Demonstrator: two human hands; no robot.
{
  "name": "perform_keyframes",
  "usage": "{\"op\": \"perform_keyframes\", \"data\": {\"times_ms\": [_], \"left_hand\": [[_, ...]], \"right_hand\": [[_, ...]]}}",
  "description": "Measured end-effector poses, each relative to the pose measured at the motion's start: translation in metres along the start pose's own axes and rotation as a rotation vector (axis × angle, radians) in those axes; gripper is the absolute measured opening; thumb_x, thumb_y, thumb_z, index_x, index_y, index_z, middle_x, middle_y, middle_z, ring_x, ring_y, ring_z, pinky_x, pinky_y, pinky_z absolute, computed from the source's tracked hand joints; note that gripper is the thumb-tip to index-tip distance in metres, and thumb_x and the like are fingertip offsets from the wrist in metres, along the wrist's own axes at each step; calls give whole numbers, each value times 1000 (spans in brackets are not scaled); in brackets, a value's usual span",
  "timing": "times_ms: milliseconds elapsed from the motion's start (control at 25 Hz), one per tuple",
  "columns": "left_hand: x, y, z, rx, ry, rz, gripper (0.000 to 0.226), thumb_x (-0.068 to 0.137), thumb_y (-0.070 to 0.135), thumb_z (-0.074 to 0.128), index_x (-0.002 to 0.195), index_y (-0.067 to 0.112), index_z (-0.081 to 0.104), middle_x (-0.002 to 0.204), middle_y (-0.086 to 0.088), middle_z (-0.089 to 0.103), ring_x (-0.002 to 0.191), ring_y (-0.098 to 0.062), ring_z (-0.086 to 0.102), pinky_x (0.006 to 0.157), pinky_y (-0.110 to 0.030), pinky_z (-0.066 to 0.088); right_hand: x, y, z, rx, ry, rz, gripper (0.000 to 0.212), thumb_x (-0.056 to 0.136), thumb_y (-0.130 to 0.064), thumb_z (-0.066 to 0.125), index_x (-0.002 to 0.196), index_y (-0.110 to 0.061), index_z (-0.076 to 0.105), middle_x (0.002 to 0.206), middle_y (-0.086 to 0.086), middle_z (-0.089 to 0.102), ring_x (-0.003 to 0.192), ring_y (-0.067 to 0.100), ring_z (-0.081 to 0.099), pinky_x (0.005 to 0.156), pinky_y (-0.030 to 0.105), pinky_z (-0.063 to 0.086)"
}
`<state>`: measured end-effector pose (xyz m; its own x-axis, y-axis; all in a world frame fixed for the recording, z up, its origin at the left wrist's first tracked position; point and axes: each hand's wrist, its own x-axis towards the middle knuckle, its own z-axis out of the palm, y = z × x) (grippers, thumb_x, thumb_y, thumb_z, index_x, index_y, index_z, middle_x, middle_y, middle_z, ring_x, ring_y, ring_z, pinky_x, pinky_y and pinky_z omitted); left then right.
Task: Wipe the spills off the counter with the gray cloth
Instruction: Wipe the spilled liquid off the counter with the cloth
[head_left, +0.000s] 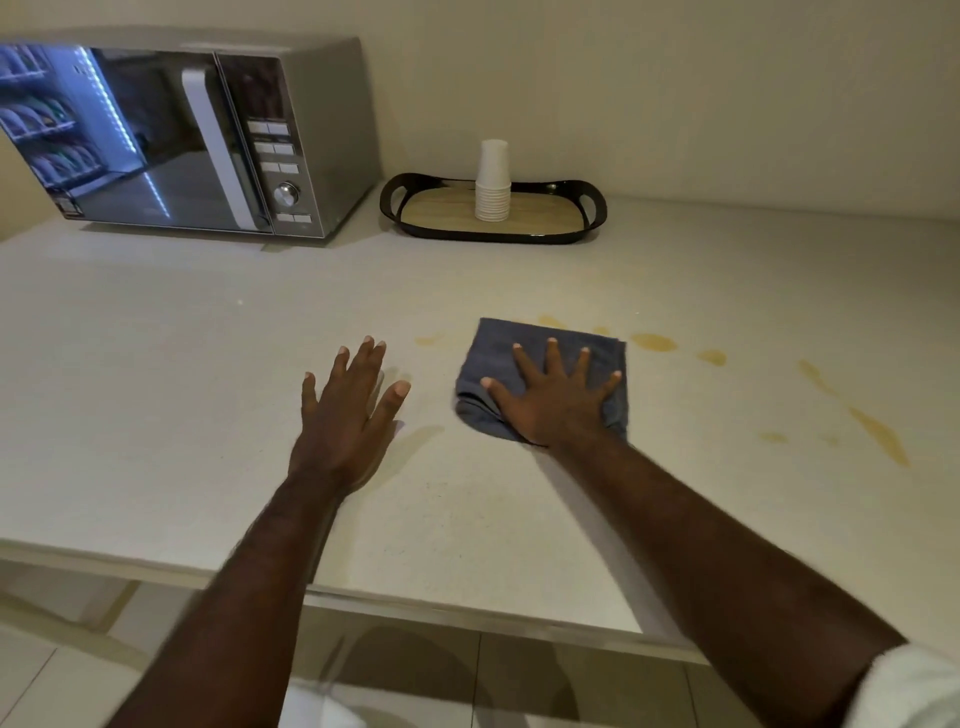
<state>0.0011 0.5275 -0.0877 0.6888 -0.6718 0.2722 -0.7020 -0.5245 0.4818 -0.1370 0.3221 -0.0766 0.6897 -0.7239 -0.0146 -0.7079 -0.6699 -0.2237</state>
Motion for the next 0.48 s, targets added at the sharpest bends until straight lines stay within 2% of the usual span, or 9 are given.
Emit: {"op": "perform_keyframes", "data": {"times_ms": [80, 160, 280, 360, 480], "left_hand": [[2, 1, -1, -22, -8, -19, 76, 86, 73, 7, 151, 35, 10, 162, 11, 6, 149, -9, -1, 118, -48, -8], [2, 4, -1, -48, -16, -25, 81, 83, 76, 4, 151, 34, 11, 162, 11, 6, 149, -10, -1, 118, -48, -7], [2, 6, -3, -76, 8, -25, 80, 83, 76, 7, 151, 34, 11, 163, 11, 3, 149, -10, 0, 118, -49, -4], [3, 6, -2, -66, 43, -33, 78, 85, 74, 9, 151, 34, 9, 163, 11, -2, 149, -10, 1, 118, -51, -2], [4, 4, -1, -50, 55, -42, 77, 86, 74, 11, 151, 33, 10, 163, 13, -6, 150, -11, 1, 118, -50, -2]], "right_hand": [[-10, -8, 10, -27, 26, -2, 90, 72, -88, 12, 150, -43, 4, 164, 3, -4, 147, 45, -8, 105, 76, -12], [-17, -45, 25, -33, 38, -136, 92, 70, -87, 8, 150, -42, 4, 164, 3, -5, 146, 45, -12, 103, 74, -18], [7, -103, 29, -67, -42, -319, 83, 78, -82, 20, 150, -44, 1, 164, 0, -9, 146, 42, -18, 101, 76, -17], [38, -117, 20, -80, -107, -330, 81, 81, -80, 23, 150, -45, -1, 164, 0, -9, 147, 41, -16, 102, 79, -13], [81, -90, 6, -83, -113, -218, 79, 81, -81, 16, 150, -44, 2, 164, 0, -5, 148, 41, -11, 104, 78, -10]]}}
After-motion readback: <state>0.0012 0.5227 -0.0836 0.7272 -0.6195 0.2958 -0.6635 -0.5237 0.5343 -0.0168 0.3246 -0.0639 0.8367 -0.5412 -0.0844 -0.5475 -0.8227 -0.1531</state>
